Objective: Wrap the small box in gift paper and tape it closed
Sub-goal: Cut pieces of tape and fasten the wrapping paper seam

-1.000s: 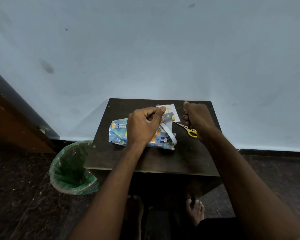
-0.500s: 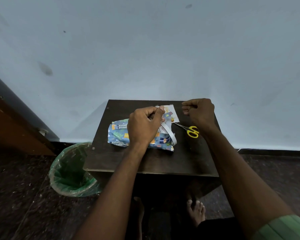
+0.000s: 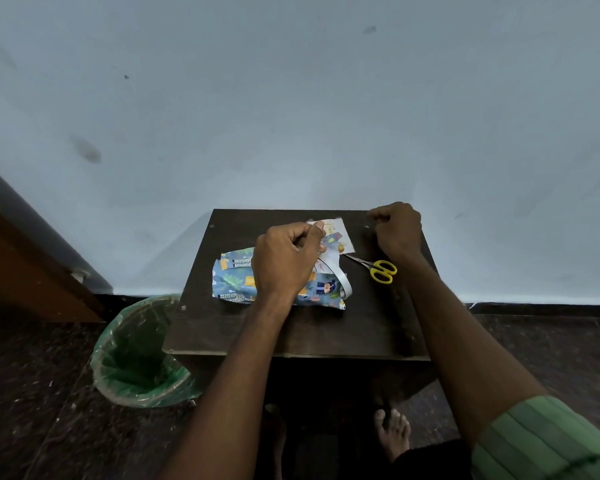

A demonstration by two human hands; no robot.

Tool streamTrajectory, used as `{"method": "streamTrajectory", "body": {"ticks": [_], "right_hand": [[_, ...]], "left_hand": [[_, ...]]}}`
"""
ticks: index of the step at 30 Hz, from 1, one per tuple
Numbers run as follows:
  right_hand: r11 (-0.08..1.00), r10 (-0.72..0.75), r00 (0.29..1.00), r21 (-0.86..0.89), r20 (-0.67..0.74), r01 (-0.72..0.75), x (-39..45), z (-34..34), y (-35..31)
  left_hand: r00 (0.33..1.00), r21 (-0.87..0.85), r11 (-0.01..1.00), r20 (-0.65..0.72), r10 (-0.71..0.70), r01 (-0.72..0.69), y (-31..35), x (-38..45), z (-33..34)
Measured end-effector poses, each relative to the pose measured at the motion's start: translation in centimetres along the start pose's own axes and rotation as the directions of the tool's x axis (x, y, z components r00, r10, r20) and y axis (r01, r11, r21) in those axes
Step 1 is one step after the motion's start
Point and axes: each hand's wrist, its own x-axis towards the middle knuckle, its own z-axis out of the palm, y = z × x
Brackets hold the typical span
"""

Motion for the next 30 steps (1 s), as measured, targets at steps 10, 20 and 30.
{"method": "streamTrajectory", "body": {"ticks": [10, 20, 30], "right_hand": [[0.996, 0.062, 0.998, 0.070, -0.001, -0.062, -0.5, -2.6, 0.4], [0.903, -0.205, 0.941, 0.423, 0.268, 0.077, -8.7, -3.2, -5.0], [0.853, -0.336, 0.910, 0.488, 0.244, 0.185, -8.2, -1.3, -5.1]], "left_hand": [[1.000, 0.006, 1.000, 0.025, -0.001, 0.001, 0.2, 0.0, -0.1], [0.968, -0.387, 0.917, 0.250, 0.000, 0.100, 0.7, 0.1, -2.3], [0.962, -0.509, 0.850, 0.273, 0.012, 0.134, 0.6, 0.0, -3.4]]}}
